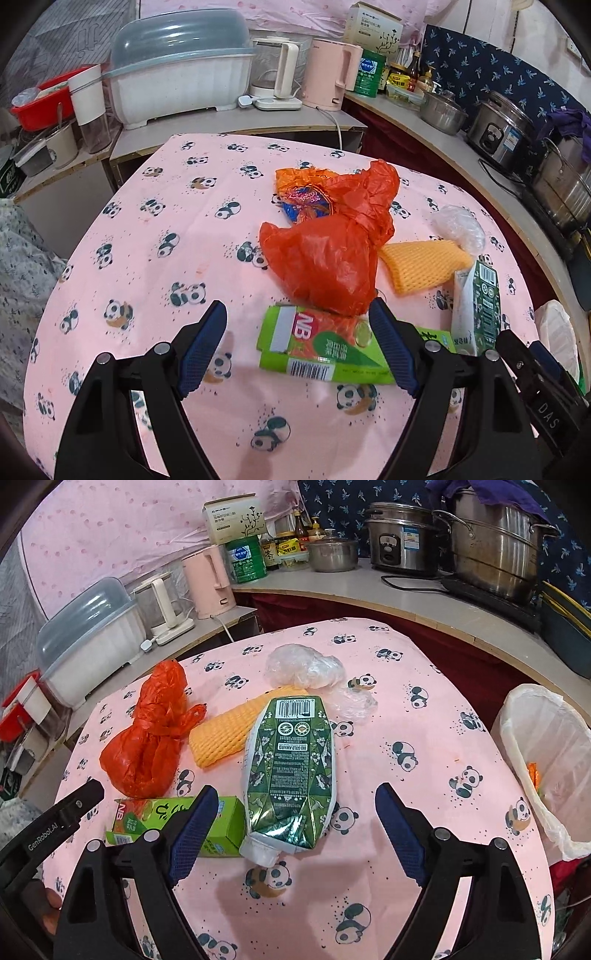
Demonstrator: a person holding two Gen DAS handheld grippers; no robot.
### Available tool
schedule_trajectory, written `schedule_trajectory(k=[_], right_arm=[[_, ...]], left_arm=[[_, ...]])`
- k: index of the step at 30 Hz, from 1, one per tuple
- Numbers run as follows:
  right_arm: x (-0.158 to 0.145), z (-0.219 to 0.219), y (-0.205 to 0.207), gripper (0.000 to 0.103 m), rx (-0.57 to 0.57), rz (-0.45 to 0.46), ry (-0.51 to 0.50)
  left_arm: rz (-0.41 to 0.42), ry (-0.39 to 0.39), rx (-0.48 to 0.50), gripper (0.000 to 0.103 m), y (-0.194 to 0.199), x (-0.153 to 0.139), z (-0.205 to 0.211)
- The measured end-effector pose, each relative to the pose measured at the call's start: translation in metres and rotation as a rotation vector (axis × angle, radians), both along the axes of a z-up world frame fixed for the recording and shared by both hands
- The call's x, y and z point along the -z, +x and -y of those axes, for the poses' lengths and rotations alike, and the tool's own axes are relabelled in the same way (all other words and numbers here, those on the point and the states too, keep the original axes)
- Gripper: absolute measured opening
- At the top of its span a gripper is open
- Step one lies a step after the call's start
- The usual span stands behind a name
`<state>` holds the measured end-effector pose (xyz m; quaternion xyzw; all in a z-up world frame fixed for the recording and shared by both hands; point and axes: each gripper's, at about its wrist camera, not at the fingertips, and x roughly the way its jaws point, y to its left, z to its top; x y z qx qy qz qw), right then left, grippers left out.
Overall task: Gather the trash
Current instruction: 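Grasp the red plastic bag with the left gripper while the right gripper grasps the green drink pouch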
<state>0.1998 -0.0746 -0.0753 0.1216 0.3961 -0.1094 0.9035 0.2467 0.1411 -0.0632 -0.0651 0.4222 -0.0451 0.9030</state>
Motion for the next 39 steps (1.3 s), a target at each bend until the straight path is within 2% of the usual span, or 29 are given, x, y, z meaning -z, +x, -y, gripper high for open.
schedule_trajectory(k=[4, 10, 18, 19, 21, 22, 23, 24, 25, 28, 29, 31, 32, 34, 39], right_arm=[[0.008, 0.002, 0.018, 0.084, 0.007, -0.011, 0.005], [0.025, 0.004, 0.040, 0.084, 0.014, -0.043, 0.005], [0.049, 0.013, 0.056, 0.084, 0.018, -0.084, 0.081], [0.051, 0.013, 0.056, 0.084, 0.018, -0.083, 0.085], [0.052, 0.014, 0.056, 0.083, 0.018, -0.078, 0.083], [0.052, 0.014, 0.056, 0.082, 0.016, -0.079, 0.083], [0.051, 0.014, 0.056, 0.073, 0.012, -0.075, 0.087], [0.050, 0.015, 0.055, 0.066, 0.005, -0.071, 0.097], [0.049, 0.015, 0.055, 0.066, 0.005, -0.073, 0.101], [0.046, 0.018, 0.050, 0.065, 0.009, -0.066, 0.104], [0.045, 0.019, 0.048, 0.059, 0.012, -0.061, 0.106], [0.040, 0.022, 0.042, 0.042, 0.015, -0.049, 0.113], [0.038, 0.024, 0.040, 0.025, 0.014, -0.048, 0.116], [0.032, 0.028, 0.035, 0.019, 0.013, -0.042, 0.127], [0.018, 0.033, 0.018, 0.017, 0.000, -0.016, 0.108]], left_arm=[[-0.005, 0.000, 0.004, 0.083, 0.016, 0.006, 0.005], [-0.039, -0.035, 0.026, 0.088, 0.039, 0.019, 0.015], [-0.077, -0.028, 0.045, 0.088, 0.063, 0.035, 0.030], [-0.076, -0.025, 0.050, 0.087, 0.063, 0.036, 0.032], [-0.077, -0.023, 0.063, 0.078, 0.064, 0.037, 0.036], [-0.082, -0.021, 0.069, 0.066, 0.064, 0.037, 0.037], [-0.093, -0.024, 0.081, 0.059, 0.065, 0.038, 0.039], [-0.098, -0.028, 0.085, 0.057, 0.064, 0.038, 0.041], [-0.092, -0.031, 0.085, 0.051, 0.062, 0.036, 0.041], [-0.079, -0.029, 0.099, 0.045, 0.056, 0.030, 0.046], [-0.075, -0.029, 0.104, 0.045, 0.054, 0.027, 0.047], [-0.062, -0.028, 0.106, 0.044, 0.047, 0.021, 0.049], [-0.056, -0.030, 0.107, 0.043, 0.044, 0.018, 0.050], [-0.046, -0.034, 0.107, 0.043, 0.038, 0.011, 0.052], [-0.015, -0.044, 0.118, 0.042, 0.017, -0.009, 0.060]])
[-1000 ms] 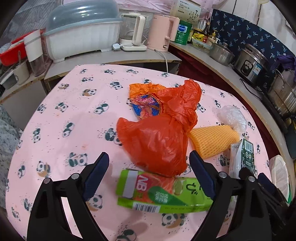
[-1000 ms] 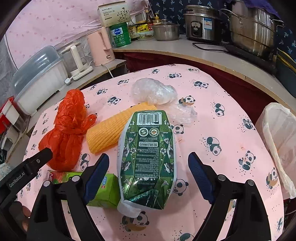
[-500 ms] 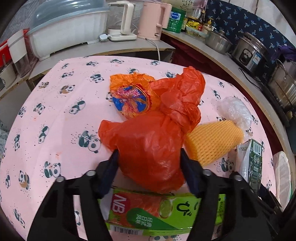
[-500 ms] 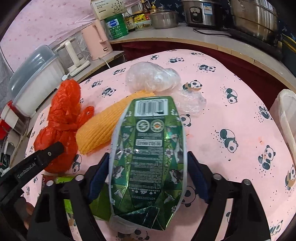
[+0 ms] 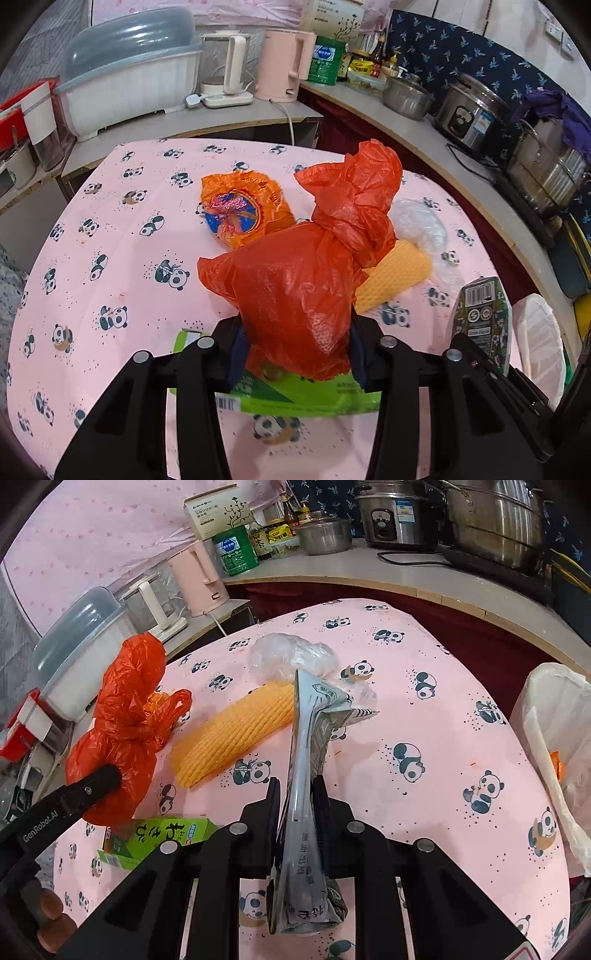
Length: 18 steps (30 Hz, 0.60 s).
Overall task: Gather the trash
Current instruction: 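Grasp the red plastic bag with the left gripper while the right gripper grasps the green drink pouch, then carry the red bag and green pouch over the wastebasket and open both grippers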
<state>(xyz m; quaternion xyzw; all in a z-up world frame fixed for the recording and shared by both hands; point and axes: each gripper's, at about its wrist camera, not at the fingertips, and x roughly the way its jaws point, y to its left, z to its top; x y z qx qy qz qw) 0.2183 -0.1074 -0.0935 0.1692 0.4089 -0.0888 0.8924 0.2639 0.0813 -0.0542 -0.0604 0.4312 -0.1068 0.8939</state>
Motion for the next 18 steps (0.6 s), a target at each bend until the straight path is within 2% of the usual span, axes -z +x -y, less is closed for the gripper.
schedule_trajectory(k=[7, 18], right_arm=[[-0.026, 0.018, -0.033, 0.017, 0.024, 0.061, 0.006], [-0.068, 0.067, -0.086, 0.017, 0.100, 0.148, -0.004]], left_arm=[[0.032, 0.004, 0.034, 0.042, -0.030, -0.022, 0.022], [0.077, 0.014, 0.124, 0.042, -0.073, -0.055, 0.080]])
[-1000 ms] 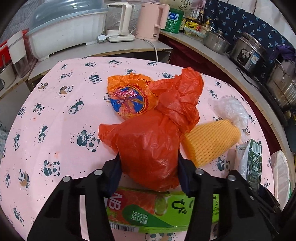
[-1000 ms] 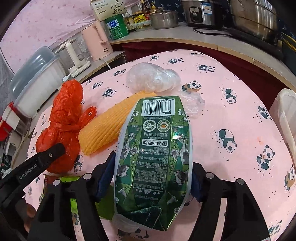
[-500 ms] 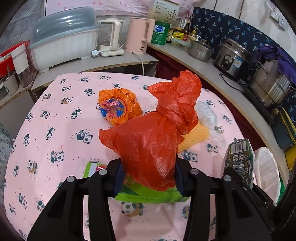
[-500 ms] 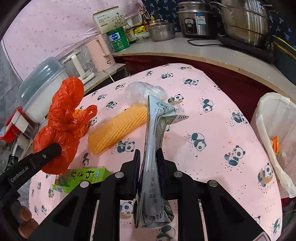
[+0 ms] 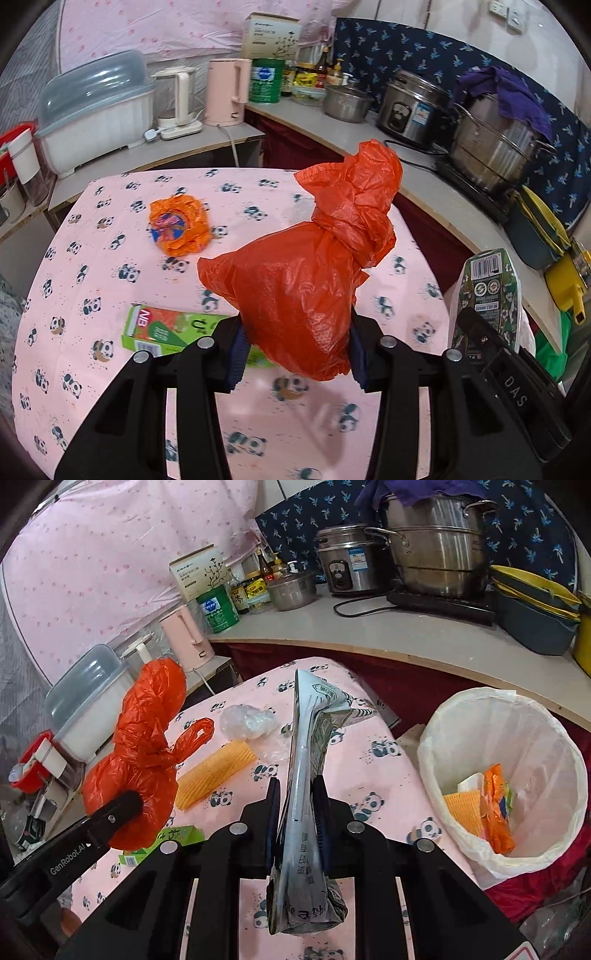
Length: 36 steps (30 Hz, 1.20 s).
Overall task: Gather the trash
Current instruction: 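Carry the red bag and green pouch over the wastebasket and open both grippers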
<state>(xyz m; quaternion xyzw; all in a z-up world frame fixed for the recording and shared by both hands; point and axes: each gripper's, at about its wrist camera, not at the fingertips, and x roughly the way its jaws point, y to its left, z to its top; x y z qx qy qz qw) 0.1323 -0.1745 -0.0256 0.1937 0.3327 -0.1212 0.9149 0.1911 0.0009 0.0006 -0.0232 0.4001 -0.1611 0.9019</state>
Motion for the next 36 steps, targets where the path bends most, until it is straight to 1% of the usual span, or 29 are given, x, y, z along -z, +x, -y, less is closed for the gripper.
schedule_trajectory(k=[6, 9, 22, 28, 36], right_arm=[[-0.011, 0.036, -0.034, 0.017, 0.055, 0.033, 0.008], [-0.013, 0.057, -0.049, 0.017, 0.090, 0.047, 0.018], [-0.013, 0.143, -0.106, 0.017, 0.248, 0.063, 0.034], [-0.006, 0.172, -0.121, 0.017, 0.302, 0.055, 0.041], [0.003, 0.190, -0.123, 0.017, 0.329, 0.044, 0.049]], left_arm=[[0.016, 0.018, 0.062, 0.042, -0.023, -0.009, 0.039], [0.010, 0.020, 0.096, 0.042, -0.033, -0.011, 0.061], [0.007, 0.063, 0.286, 0.042, -0.074, -0.005, 0.168], [-0.022, 0.075, 0.343, 0.042, -0.079, 0.003, 0.206], [-0.049, 0.099, 0.381, 0.043, -0.077, 0.016, 0.233]])
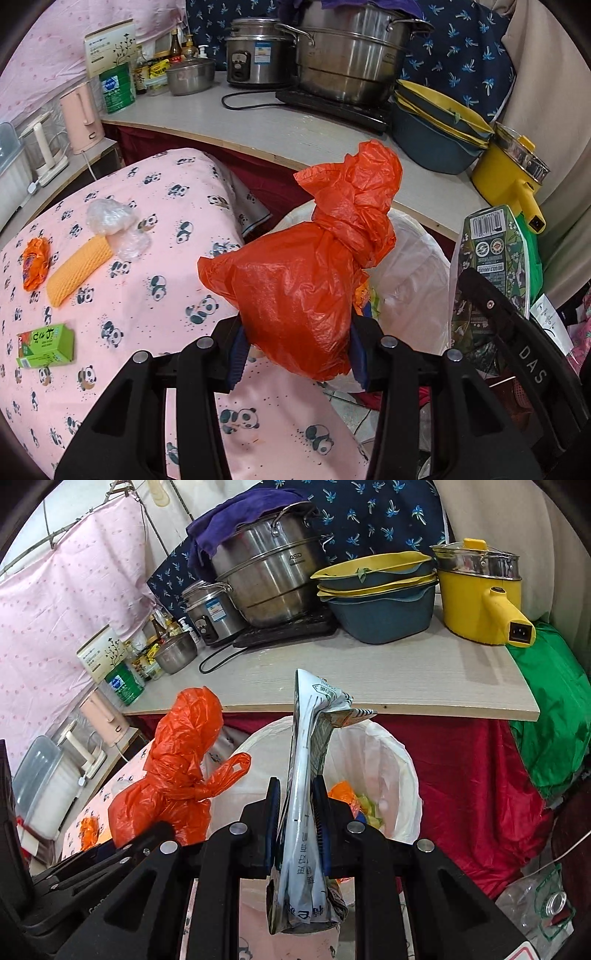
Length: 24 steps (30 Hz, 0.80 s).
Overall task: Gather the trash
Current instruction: 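Carry the red bag and green pouch over the wastebasket and open both grippers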
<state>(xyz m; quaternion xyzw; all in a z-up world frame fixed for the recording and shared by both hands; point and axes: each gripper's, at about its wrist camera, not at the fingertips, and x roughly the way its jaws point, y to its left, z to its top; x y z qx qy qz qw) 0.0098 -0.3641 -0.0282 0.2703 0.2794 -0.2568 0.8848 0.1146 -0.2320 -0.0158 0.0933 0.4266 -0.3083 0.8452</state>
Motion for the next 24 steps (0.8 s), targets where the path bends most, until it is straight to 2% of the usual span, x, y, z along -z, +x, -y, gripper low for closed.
schedule_trajectory(k=[6, 9, 11, 15, 24], right_arm=[[0.005, 0.004, 0.005, 0.017, 0.000, -0.007, 0.004], [0.007, 0.006, 0.011, 0.018, -0.006, -0.011, 0.007], [0.008, 0.007, 0.014, 0.021, -0.007, -0.003, 0.005], [0.005, 0.007, 0.020, 0.036, -0.005, 0.012, 0.002], [-0.006, -0.009, 0.021, 0.043, -0.026, 0.028, -0.018]], left_arm=[[-0.009, -0.002, 0.007, 0.050, 0.005, 0.008, 0.009], [0.016, -0.001, 0.003, 0.059, 0.004, 0.008, 0.009], [0.027, 0.003, -0.008, 0.073, 0.004, 0.007, 0.008], [0.028, -0.002, -0.027, 0.077, 0.009, 0.006, 0.003], [0.012, -0.026, -0.077, 0.077, 0.017, 0.002, -0.019]])
